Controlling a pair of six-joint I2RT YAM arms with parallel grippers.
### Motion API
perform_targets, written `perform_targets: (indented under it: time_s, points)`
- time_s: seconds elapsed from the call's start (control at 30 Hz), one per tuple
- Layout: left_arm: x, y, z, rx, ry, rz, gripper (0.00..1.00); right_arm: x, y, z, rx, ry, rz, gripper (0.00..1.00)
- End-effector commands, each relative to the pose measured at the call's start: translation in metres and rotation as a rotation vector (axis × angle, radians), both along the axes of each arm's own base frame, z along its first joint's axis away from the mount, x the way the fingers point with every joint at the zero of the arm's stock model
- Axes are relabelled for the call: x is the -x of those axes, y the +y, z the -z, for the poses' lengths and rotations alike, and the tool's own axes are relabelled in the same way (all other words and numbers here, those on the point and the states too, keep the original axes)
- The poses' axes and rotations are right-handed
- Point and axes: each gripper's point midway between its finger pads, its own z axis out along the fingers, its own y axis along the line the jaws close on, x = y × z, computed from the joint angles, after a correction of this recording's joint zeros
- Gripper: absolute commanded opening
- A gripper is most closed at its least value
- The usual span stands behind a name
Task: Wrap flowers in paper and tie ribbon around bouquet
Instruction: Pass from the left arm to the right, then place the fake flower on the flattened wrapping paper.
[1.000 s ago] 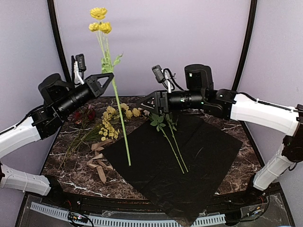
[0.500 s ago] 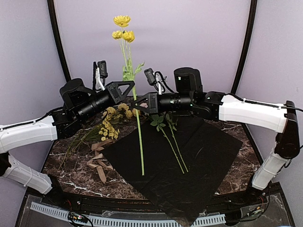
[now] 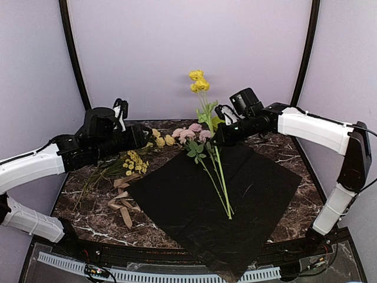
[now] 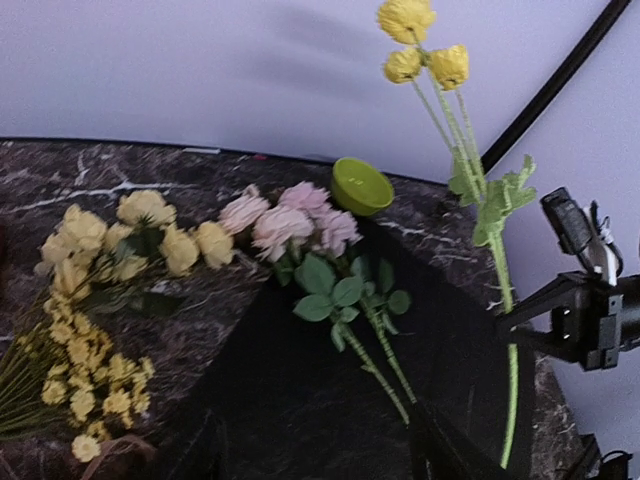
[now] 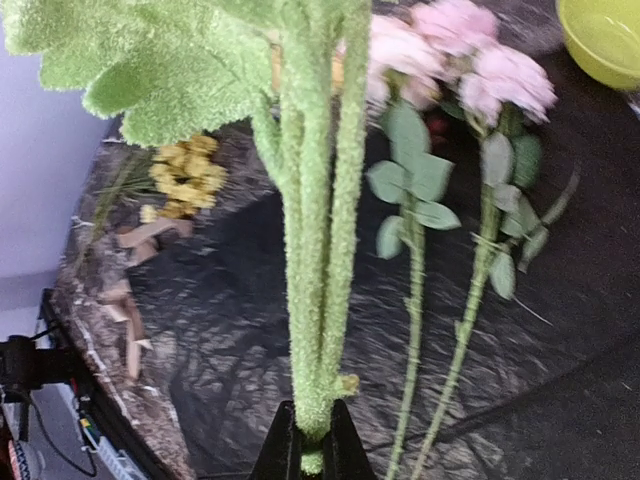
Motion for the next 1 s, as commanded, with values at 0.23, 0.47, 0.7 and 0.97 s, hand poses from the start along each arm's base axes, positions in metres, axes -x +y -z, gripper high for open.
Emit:
perform_targets:
  time_s: [0.23, 0.47, 0.7, 0.97]
  points:
    - [0.004, 0.135, 0.109, -0.348, 0.331, -0.208, 0.66, -0.031, -0.062, 0.109, 0.36, 0.21, 0.084, 0.0]
    - [0.005, 0.151, 0.118, -0.368, 0.355, -0.224, 0.66, -0.04, -0.058, 0.129, 0.365, 0.231, 0.109, 0.02]
    - [-0.003, 0.171, 0.124, -0.388, 0.372, -0.244, 0.65, -0.047, -0.06, 0.124, 0.378, 0.208, 0.12, 0.43]
    - [-0.039, 0.24, 0.145, -0.418, 0.473, -0.338, 0.61, -0.034, -0.067, 0.083, 0.318, 0.135, 0.122, 0.47]
